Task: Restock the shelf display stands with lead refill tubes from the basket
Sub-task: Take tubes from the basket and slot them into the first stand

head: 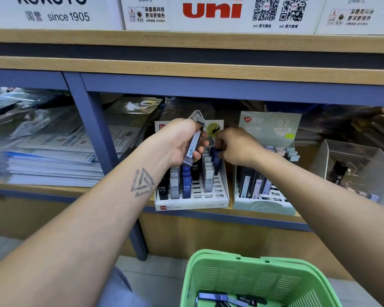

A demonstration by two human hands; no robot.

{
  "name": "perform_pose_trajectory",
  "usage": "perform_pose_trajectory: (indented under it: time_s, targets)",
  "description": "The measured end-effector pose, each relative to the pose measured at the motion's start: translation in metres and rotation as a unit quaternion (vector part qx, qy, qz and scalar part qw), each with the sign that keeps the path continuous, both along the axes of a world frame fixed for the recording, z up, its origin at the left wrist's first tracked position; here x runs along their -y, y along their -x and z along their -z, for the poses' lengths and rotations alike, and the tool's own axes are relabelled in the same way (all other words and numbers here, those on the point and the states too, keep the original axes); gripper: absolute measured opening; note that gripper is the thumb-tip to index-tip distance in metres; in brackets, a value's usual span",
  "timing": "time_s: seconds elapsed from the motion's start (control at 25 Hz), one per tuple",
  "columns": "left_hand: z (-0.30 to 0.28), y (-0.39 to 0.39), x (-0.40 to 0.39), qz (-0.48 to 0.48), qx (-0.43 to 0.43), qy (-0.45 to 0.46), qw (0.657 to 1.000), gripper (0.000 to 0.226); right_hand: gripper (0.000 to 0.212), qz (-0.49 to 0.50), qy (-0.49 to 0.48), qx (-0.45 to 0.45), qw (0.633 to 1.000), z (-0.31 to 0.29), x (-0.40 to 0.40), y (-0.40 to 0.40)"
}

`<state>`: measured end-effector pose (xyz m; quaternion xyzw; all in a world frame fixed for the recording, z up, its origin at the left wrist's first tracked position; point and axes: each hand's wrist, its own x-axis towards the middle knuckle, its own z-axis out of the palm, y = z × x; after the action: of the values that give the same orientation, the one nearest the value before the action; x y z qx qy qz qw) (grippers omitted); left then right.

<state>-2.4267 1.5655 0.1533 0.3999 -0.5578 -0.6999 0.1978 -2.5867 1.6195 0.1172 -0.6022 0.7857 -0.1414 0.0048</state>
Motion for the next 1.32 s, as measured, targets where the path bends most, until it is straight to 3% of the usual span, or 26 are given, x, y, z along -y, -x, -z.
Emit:
perform_pose_trajectory:
  time_s: [0.16, 0.4, 0.64, 0.72, 0.76, 0.84, 0.88, 1.32]
  targets:
    - [0.002, 0.0, 0.001, 0.005, 0.002, 0.002, 1.0, 0.031, 0.014, -0.005, -0.038, 0.006, 0.999, 0.001, 0.001, 0.0]
    - [-0.002, -0.003, 0.0, 0.011, -0.007, -0.018, 1.0, 0.026, 0.01, 0.037, 0.009, -0.043, 0.998, 0.001, 0.008, -0.002]
    - [0.001, -0.005, 0.001, 0.023, 0.006, -0.012, 1.0, 0.024, 0.012, 0.041, -0.001, -0.065, 0.997, 0.003, 0.009, -0.004]
    - [0.002, -0.006, -0.002, 0.032, 0.013, -0.007, 0.999, 0.023, 0.015, 0.042, 0.057, 0.041, 0.997, -0.005, 0.004, -0.004]
    - [0.002, -0.006, -0.004, 0.037, 0.016, -0.002, 0.999, 0.023, 0.017, 0.045, 0.099, 0.157, 0.982, -0.012, -0.001, -0.005]
    - [0.003, -0.007, -0.006, 0.049, 0.022, 0.013, 0.998, 0.023, 0.019, 0.031, 0.148, 0.435, 0.888, -0.024, -0.016, -0.01]
    - [0.004, -0.007, -0.007, 0.054, 0.024, 0.019, 0.998, 0.023, 0.017, 0.016, 0.146, 0.515, 0.844, -0.027, -0.023, -0.012]
    - [-0.001, -0.007, -0.03, 0.187, 0.035, 0.085, 0.978, 0.019, 0.013, 0.019, 0.2, 0.561, 0.803, -0.04, -0.076, 0.021]
